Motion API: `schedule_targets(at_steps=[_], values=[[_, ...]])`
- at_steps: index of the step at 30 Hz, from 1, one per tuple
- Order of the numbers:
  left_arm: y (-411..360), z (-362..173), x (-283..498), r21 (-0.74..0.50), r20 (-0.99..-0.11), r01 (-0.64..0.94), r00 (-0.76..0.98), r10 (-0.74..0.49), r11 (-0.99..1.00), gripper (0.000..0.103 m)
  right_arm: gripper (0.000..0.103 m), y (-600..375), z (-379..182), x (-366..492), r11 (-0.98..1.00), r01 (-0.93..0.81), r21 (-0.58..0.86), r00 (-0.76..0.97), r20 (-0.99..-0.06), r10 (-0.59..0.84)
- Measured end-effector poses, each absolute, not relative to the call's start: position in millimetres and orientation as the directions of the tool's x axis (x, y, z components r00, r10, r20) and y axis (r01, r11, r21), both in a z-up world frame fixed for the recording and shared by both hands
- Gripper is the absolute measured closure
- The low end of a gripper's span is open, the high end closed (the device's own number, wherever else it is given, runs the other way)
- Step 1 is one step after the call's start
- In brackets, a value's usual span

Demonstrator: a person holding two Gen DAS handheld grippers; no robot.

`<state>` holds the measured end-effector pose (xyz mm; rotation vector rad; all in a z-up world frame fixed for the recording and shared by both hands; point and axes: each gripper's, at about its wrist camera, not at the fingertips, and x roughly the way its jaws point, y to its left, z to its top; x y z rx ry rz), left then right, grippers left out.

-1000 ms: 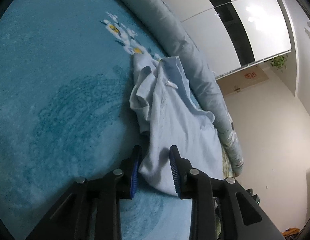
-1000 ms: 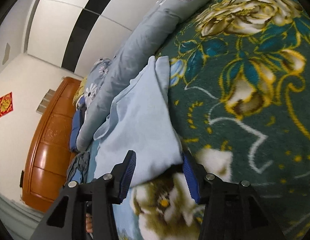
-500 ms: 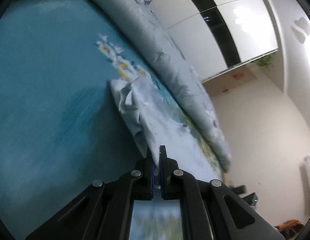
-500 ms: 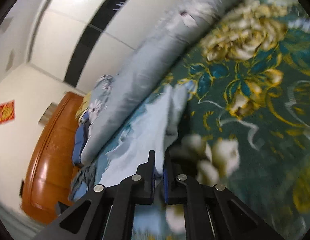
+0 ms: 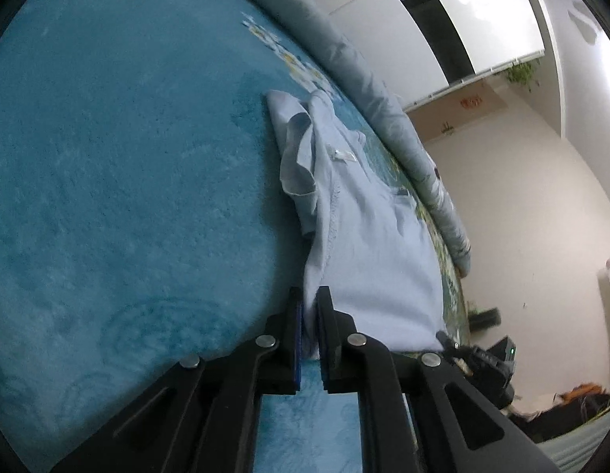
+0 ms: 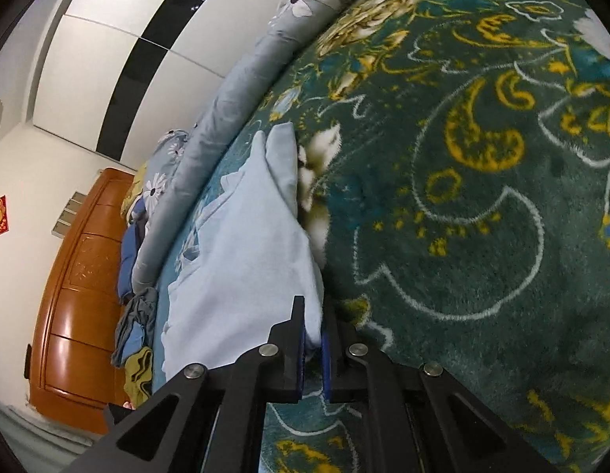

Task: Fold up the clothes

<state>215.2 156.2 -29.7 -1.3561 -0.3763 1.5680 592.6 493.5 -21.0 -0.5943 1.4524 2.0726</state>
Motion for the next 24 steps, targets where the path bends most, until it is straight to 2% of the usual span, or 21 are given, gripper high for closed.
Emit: schedule_targets(at_steps=[3, 5, 6, 8, 12, 17, 21, 24], values=[[143, -18, 212, -0.714, -0.596, -0.505, 0.078, 0.799, -0.484, 0.088, 0.092, 490, -15, 592, -0.310, -0.662, 0.682, -0.747, -0.635, 0.198], [138, -7, 206, -0.670, -0.609, -0.549, 0.022, 0.793, -0.499, 0.074, 0.087, 486, -5, 593, -0.355, -0.681, 0.640, -0.728, -0.643, 0.237], [140, 1, 201, -0.646, -0.611, -0.575, -0.005, 0.791, -0.502, 0.070, 0.080, 484, -1, 594, -0.376, -0.690, 0.618, -0.719, -0.646, 0.257], [153, 18, 187, -0.603, -0.603, -0.636, -0.032, 0.797, -0.482, 0.063, 0.046, 482, 9, 594, -0.420, -0.695, 0.584, -0.712, -0.641, 0.288], [211, 41, 157, -0.503, -0.629, -0.737, -0.047, 0.776, -0.452, 0.058, 0.046, 504, 29, 565, -0.508, -0.656, 0.558, -0.735, -0.626, 0.261], [279, 28, 133, -0.357, -0.724, -0.809, -0.076, 0.685, -0.467, 0.058, 0.046, 548, 46, 492, -0.641, -0.619, 0.453, -0.713, -0.667, 0.217], [312, 11, 125, -0.336, -0.756, -0.815, -0.064, 0.651, -0.471, 0.058, 0.046, 588, 38, 443, -0.687, -0.632, 0.360, -0.650, -0.728, 0.216], [326, 7, 123, -0.352, -0.755, -0.818, -0.039, 0.654, -0.455, 0.058, 0.047, 615, 26, 425, -0.679, -0.642, 0.355, -0.625, -0.756, 0.196]])
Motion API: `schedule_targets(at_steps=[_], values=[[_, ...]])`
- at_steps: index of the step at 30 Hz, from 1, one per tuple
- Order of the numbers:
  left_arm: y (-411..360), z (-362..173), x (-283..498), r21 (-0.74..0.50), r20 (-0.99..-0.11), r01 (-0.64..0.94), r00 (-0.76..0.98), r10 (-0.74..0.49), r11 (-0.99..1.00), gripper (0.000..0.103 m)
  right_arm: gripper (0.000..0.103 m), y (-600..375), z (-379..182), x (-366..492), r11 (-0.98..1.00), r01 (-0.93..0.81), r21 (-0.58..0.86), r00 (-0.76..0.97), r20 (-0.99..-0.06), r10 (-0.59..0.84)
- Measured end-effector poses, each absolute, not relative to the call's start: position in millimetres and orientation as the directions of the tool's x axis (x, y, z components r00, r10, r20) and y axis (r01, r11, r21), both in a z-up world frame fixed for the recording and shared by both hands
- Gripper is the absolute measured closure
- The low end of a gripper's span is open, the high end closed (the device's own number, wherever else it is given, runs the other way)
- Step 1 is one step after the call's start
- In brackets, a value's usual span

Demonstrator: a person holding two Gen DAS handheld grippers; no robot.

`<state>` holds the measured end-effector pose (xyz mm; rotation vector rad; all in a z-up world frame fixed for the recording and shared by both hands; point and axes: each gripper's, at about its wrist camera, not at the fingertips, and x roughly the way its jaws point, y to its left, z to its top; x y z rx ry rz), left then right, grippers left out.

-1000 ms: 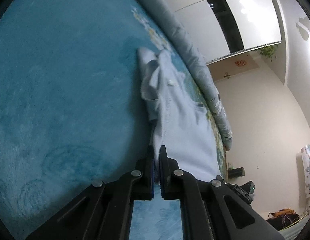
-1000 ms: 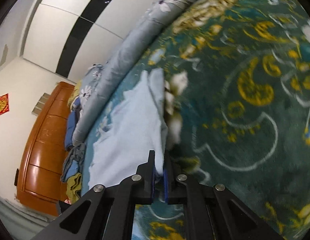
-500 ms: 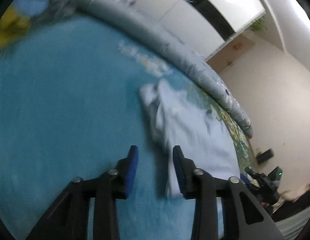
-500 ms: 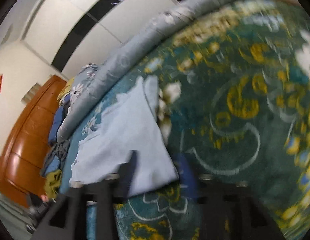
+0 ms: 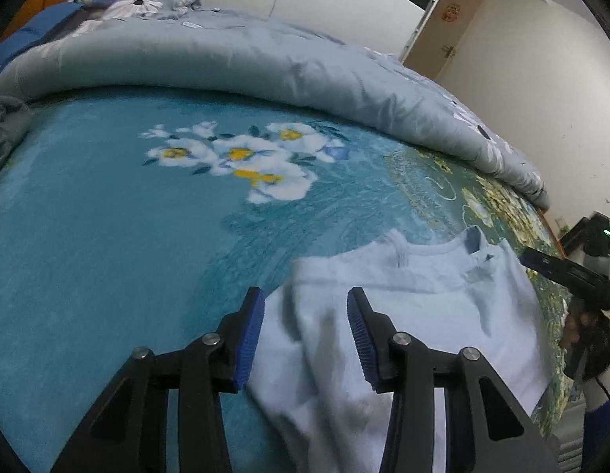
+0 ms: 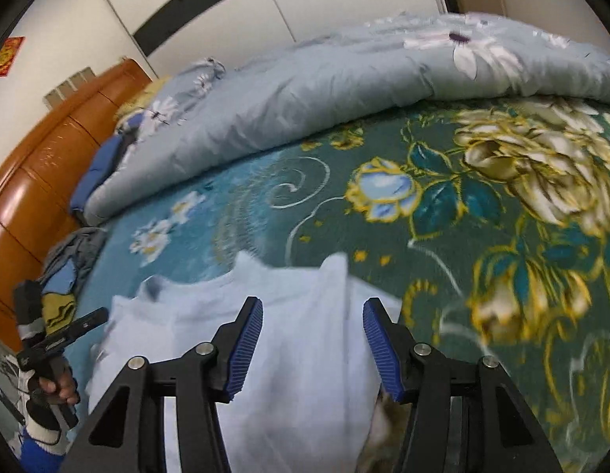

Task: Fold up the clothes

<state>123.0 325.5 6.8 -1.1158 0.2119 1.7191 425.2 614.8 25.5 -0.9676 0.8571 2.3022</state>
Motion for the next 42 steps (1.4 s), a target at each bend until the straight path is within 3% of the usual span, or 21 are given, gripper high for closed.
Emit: schedule_targets(at_steps=[3, 4, 5, 7, 8, 15, 21, 28, 30, 32, 33, 35, 36, 42], values=[[332, 5, 125, -0.360, -0.751, -0.823, -0.024, 0.659, -0.440, 0.059, 0.052, 629, 18, 416, -0.677, -0.635, 0.372, -0.624, -0.763, 0.166], [333, 6, 126, -0.352, -0.748, -0.830, -0.029, 0.663, -0.433, 0.069, 0.063, 631, 17, 414, -0.679, -0.629, 0.379, -0.628, -0.763, 0.156], [334, 7, 128, -0.341, -0.746, -0.837, -0.036, 0.665, -0.429, 0.086, 0.079, 631, 15, 411, -0.682, -0.623, 0.383, -0.628, -0.764, 0.145], [334, 10, 131, -0.334, -0.736, -0.845, -0.044, 0.676, -0.418, 0.096, 0.095, 629, 14, 408, -0.688, -0.624, 0.371, -0.616, -0.775, 0.141], [333, 13, 132, -0.339, -0.724, -0.847, -0.042, 0.689, -0.409, 0.099, 0.098, 628, 13, 407, -0.690, -0.624, 0.366, -0.611, -0.780, 0.139], [321, 50, 127, -0.354, -0.623, -0.849, -0.098, 0.776, -0.391, 0.099, 0.100, 628, 46, 420, -0.694, -0.609, 0.384, -0.688, -0.691, 0.222], [348, 8, 109, -0.297, -0.746, -0.840, -0.092, 0.660, -0.453, 0.099, 0.100, 645, 12, 410, -0.648, -0.657, 0.385, -0.634, -0.747, 0.200], [350, -10, 104, -0.315, -0.772, -0.821, -0.070, 0.632, -0.476, 0.096, 0.100, 651, 2, 407, -0.644, -0.667, 0.375, -0.608, -0.774, 0.178], [347, -4, 105, -0.304, -0.781, -0.819, -0.078, 0.620, -0.486, 0.095, 0.096, 647, 10, 408, -0.660, -0.662, 0.356, -0.607, -0.770, 0.193], [341, 4, 107, -0.300, -0.783, -0.813, -0.089, 0.616, -0.499, 0.074, 0.093, 641, 22, 413, -0.673, -0.655, 0.343, -0.617, -0.757, 0.214], [334, 10, 107, -0.307, -0.776, -0.803, -0.099, 0.623, -0.510, 0.069, 0.088, 636, 29, 419, -0.674, -0.654, 0.343, -0.626, -0.746, 0.227], [319, 24, 110, -0.329, -0.758, -0.782, -0.116, 0.642, -0.530, 0.052, 0.053, 626, 43, 434, -0.675, -0.651, 0.347, -0.644, -0.724, 0.248], [310, 31, 113, -0.352, -0.746, -0.766, -0.118, 0.656, -0.538, 0.049, 0.045, 619, 46, 444, -0.675, -0.643, 0.363, -0.659, -0.712, 0.245], [305, 55, 175, -0.470, -0.662, -0.790, 0.019, 0.750, -0.395, 0.038, 0.043, 579, 15, 493, -0.629, -0.616, 0.474, -0.684, -0.718, 0.128]])
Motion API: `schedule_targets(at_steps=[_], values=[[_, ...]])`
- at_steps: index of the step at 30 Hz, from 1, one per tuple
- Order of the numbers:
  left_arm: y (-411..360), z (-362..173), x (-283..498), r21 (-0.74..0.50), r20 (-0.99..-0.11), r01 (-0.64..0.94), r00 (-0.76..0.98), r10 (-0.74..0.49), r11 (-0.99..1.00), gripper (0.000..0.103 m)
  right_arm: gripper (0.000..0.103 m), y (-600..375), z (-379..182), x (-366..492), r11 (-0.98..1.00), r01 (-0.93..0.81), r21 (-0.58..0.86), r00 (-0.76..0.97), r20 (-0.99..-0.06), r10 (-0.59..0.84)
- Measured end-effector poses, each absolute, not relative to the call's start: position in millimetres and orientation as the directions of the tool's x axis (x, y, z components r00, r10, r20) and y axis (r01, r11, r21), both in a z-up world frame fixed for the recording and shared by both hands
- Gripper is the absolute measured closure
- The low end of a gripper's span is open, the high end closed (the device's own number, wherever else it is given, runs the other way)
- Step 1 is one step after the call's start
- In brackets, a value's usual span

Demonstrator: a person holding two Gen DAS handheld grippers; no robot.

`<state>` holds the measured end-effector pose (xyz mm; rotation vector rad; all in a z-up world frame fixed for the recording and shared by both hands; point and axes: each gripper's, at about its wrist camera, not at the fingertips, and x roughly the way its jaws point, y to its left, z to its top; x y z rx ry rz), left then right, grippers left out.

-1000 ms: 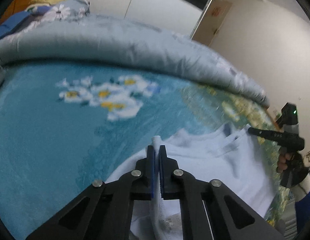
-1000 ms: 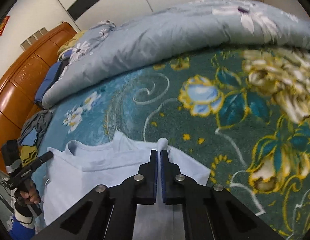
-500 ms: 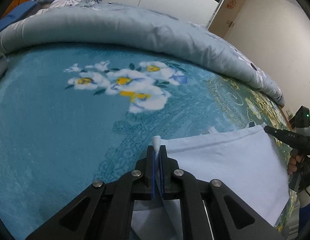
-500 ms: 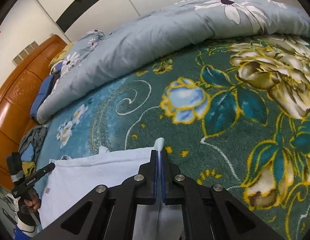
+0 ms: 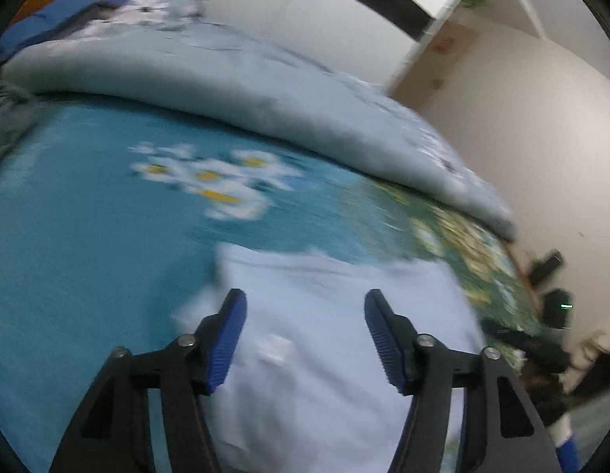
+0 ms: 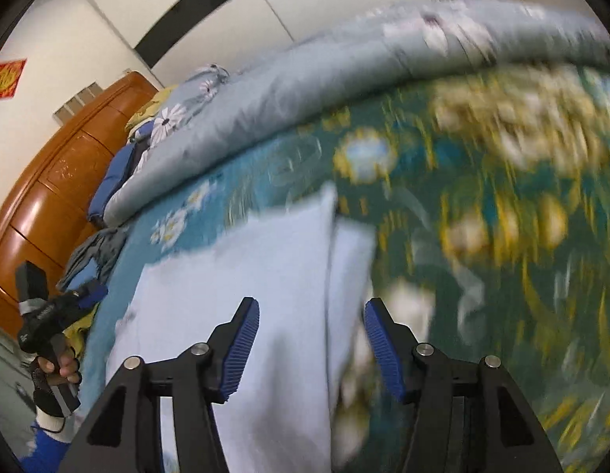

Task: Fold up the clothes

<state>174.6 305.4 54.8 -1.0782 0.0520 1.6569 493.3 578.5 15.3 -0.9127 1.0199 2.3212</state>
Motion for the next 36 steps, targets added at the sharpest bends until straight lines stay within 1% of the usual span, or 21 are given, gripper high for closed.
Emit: schedule_targets(at_steps=[2, 4, 6, 7, 8, 9, 10, 11, 12, 14, 17, 19, 21, 23, 26, 28, 31, 34, 36], values=[[318, 49, 202, -0.481, -0.657, -0.806, 0.070, 0.751, -0.346, 0.038, 0.043, 570, 2, 504, -0.597, -0.615, 0.514, -0.693, -0.714, 0.099], [333, 41, 230, -0.491, -0.660, -0.817, 0.123, 0.741, -0.303, 0.038, 0.043, 566, -4, 509, -0.574, -0.605, 0.552, -0.720, -0.687, 0.098], [346, 27, 248, -0.501, -0.678, -0.813, 0.157, 0.718, -0.296, 0.042, 0.043, 564, -6, 510, -0.554, -0.597, 0.580, -0.738, -0.668, 0.096], [351, 20, 254, -0.505, -0.685, -0.808, 0.161, 0.710, -0.305, 0.052, 0.045, 563, -6, 510, -0.543, -0.593, 0.594, -0.747, -0.658, 0.095], [355, 12, 257, -0.508, -0.696, -0.799, 0.161, 0.700, -0.322, 0.065, 0.050, 563, -7, 510, -0.532, -0.589, 0.608, -0.755, -0.649, 0.095], [358, 4, 258, -0.515, -0.706, -0.786, 0.162, 0.689, -0.343, 0.072, 0.057, 562, -8, 509, -0.524, -0.590, 0.615, -0.757, -0.646, 0.094], [360, -1, 256, -0.524, -0.711, -0.771, 0.161, 0.684, -0.363, 0.086, 0.071, 562, -8, 507, -0.521, -0.601, 0.606, -0.746, -0.659, 0.094], [361, -6, 252, -0.532, -0.714, -0.755, 0.157, 0.682, -0.383, 0.094, 0.079, 562, -9, 504, -0.519, -0.613, 0.596, -0.734, -0.672, 0.094], [361, -11, 249, -0.540, -0.717, -0.739, 0.153, 0.680, -0.403, 0.097, 0.081, 562, -9, 502, -0.517, -0.620, 0.590, -0.726, -0.681, 0.093], [364, -17, 248, -0.537, -0.726, -0.728, 0.143, 0.672, -0.425, 0.100, 0.088, 562, -7, 499, -0.522, -0.624, 0.581, -0.719, -0.688, 0.093], [369, -23, 252, -0.504, -0.746, -0.741, 0.114, 0.656, -0.445, 0.101, 0.091, 558, 5, 492, -0.549, -0.637, 0.541, -0.696, -0.710, 0.109], [370, -24, 253, -0.505, -0.744, -0.740, 0.113, 0.658, -0.444, 0.101, 0.091, 554, 17, 485, -0.572, -0.653, 0.496, -0.670, -0.731, 0.131], [360, -16, 248, -0.547, -0.717, -0.719, 0.138, 0.683, -0.429, 0.101, 0.091, 549, 29, 479, -0.588, -0.665, 0.460, -0.649, -0.746, 0.150], [340, -3, 242, -0.593, -0.661, -0.704, 0.149, 0.736, -0.390, 0.101, 0.091, 543, 43, 473, -0.601, -0.670, 0.437, -0.637, -0.753, 0.163], [299, 20, 229, -0.590, -0.603, -0.719, 0.089, 0.793, -0.368, 0.101, 0.091, 527, 69, 457, -0.645, -0.676, 0.355, -0.597, -0.777, 0.199], [269, 29, 214, -0.610, -0.564, -0.701, 0.056, 0.824, -0.370, 0.101, 0.091, 511, 88, 439, -0.682, -0.663, 0.308, -0.580, -0.787, 0.209], [230, 33, 194, -0.622, -0.541, -0.665, -0.016, 0.841, -0.413, 0.101, 0.091, 480, 111, 405, -0.749, -0.620, 0.235, -0.567, -0.794, 0.221], [196, 27, 177, -0.650, -0.529, -0.615, -0.055, 0.847, -0.446, 0.101, 0.091, 445, 122, 367, -0.812, -0.542, 0.216, -0.588, -0.788, 0.183], [183, 20, 170, -0.660, -0.535, -0.588, -0.067, 0.842, -0.466, 0.101, 0.091, 425, 119, 340, -0.835, -0.502, 0.224, -0.600, -0.786, 0.150]])
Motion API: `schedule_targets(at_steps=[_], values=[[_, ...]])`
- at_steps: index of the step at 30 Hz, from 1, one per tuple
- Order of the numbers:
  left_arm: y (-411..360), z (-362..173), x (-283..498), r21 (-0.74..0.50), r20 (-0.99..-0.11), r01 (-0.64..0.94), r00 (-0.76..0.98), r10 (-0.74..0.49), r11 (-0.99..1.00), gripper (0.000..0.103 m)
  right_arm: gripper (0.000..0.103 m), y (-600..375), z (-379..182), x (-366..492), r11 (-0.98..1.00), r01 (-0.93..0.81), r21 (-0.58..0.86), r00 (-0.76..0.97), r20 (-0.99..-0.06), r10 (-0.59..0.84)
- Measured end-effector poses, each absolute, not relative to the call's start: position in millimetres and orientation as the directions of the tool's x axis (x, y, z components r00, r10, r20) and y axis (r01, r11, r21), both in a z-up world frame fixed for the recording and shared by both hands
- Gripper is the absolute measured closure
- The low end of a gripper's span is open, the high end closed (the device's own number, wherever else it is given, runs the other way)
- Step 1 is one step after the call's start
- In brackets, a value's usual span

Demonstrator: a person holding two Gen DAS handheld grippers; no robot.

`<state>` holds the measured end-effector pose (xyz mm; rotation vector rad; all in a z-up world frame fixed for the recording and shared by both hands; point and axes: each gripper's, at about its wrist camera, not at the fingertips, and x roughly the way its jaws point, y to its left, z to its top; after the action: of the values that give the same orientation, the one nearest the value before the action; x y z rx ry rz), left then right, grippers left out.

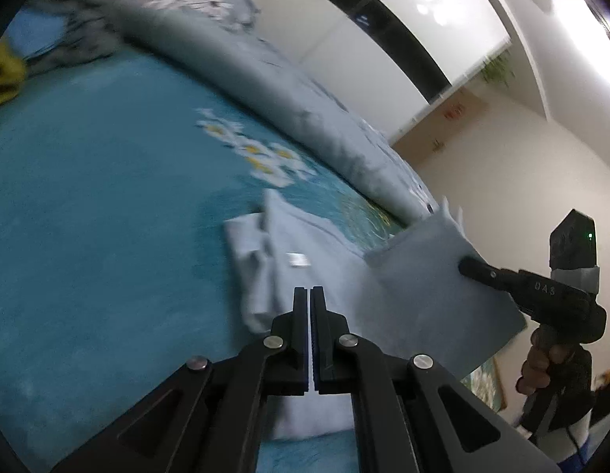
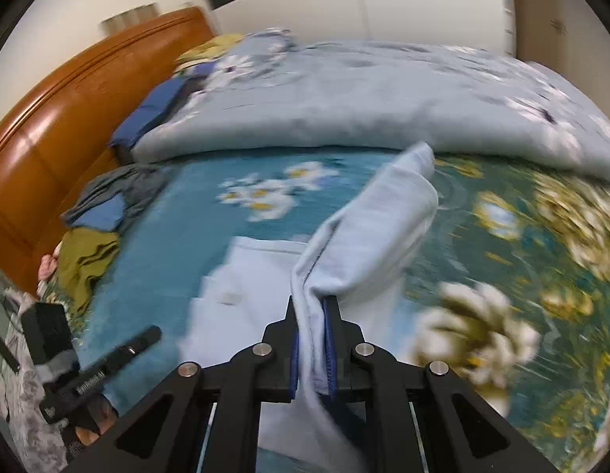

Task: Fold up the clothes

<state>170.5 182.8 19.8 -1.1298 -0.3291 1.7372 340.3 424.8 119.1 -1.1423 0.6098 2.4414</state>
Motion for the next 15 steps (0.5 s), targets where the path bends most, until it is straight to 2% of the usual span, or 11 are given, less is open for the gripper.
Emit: schedule_targets(at_steps=[8, 13, 15], values=[[139, -4, 156, -0.673, -0.574, -0.517, -0.086, 0.814, -0.529, 0.101, 0.094, 351, 50, 263, -0.874, -0.400, 0.274, -0.538, -0.843, -0.018], [136, -5, 156, -0.659, -0.584, -0.535, -0.081, 0.808, -0.530, 0.101, 0.094, 344, 28, 261, -0.859, -0.417, 0.297, -0.526, -0.850, -0.039], [142, -4, 156, -0.664, -0.579, -0.539, -0.068, 0.813, -0.518, 0.101, 0.090, 343, 31, 262, -0.857, -0.418, 0.301, -0.532, -0.846, -0.038]])
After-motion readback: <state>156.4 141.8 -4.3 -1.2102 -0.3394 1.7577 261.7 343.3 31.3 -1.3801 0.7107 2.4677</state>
